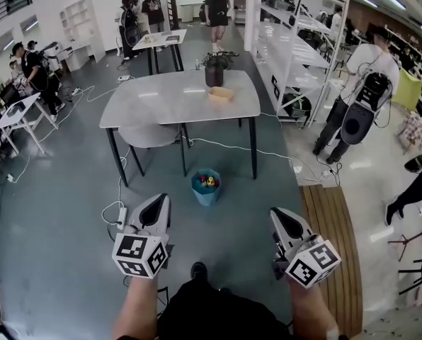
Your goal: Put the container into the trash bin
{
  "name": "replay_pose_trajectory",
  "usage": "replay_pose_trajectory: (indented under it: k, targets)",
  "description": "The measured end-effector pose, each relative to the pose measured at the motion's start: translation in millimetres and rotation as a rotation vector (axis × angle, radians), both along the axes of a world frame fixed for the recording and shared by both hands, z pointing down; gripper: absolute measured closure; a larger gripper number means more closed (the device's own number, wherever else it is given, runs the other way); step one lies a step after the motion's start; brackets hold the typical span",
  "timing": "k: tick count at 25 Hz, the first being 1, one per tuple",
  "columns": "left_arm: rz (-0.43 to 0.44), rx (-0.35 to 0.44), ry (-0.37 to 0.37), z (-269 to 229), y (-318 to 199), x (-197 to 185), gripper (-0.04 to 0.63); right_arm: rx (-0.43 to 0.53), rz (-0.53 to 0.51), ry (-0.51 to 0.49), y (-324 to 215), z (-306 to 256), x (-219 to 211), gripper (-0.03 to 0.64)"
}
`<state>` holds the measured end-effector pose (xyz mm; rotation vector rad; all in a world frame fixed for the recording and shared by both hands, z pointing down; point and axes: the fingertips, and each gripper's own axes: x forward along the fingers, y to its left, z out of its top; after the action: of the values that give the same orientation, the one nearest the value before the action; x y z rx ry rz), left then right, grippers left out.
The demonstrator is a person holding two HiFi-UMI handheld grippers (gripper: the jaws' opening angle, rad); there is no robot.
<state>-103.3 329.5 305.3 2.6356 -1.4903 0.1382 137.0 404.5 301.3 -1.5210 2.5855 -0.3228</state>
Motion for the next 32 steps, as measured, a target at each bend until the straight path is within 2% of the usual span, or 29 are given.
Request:
replay_pose_trajectory:
  k: [6, 12, 25, 32]
  targets:
    - [0.019, -0.008, 0.023, 2.9, -21.6, 15.5, 0.591, -0.008, 0.002, 0.008, -16.4, -2.4, 9.3, 0.623]
    - [0.033, -0.017, 0.047, 12.8, -69.3, 16.5, 0.591, -0.027, 0.026, 0.007, -61.2, 4.8, 12.7, 0.624]
    - [0.093, -0.070, 0.062, 30.1, -202.2, 3.0, 0.591, -0.106, 0.033, 0.024, -196.5, 17.3, -20.6, 0.623]
    - [0.128, -0.056, 0.070, 26.0, -263.5, -14.8, 0.591, -0.109, 0.015, 0.056, -256.8, 12.1, -57.3, 0.623]
